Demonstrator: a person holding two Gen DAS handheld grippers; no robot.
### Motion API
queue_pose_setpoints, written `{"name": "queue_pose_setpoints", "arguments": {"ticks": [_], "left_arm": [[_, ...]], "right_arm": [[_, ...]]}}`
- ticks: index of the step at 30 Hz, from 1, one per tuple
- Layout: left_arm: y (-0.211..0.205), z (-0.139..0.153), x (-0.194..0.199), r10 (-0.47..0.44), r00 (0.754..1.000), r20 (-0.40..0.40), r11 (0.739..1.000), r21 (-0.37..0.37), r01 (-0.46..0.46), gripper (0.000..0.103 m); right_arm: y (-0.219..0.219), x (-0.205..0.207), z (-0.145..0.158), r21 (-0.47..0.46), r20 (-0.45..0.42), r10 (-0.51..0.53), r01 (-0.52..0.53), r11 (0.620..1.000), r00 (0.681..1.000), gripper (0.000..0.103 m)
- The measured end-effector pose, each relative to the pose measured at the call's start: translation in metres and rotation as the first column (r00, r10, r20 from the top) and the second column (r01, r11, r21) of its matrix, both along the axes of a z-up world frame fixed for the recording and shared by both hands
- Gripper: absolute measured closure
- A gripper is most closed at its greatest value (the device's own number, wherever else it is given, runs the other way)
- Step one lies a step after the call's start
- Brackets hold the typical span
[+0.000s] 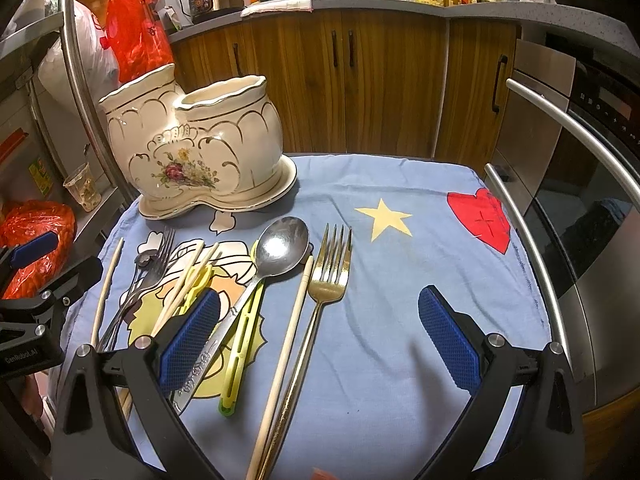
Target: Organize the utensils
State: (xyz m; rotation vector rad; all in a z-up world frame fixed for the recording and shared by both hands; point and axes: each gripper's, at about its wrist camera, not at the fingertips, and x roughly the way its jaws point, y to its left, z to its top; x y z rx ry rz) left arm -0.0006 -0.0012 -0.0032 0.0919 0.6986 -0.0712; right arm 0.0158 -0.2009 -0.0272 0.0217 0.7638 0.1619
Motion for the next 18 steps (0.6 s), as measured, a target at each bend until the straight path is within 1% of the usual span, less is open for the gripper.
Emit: {"name": "queue_pose_setpoints", "arguments": {"ticks": [18], "left_arm": [[-0.0016, -0.0009, 0.0009, 0.000, 1.000, -0.008, 1.000, 0.006, 0.000, 0.005]], "right_arm": [[-0.0005, -0.0010, -0.0013, 0.002, -0.007, -0.003, 0.003, 1.000, 1.000, 0.005]]}}
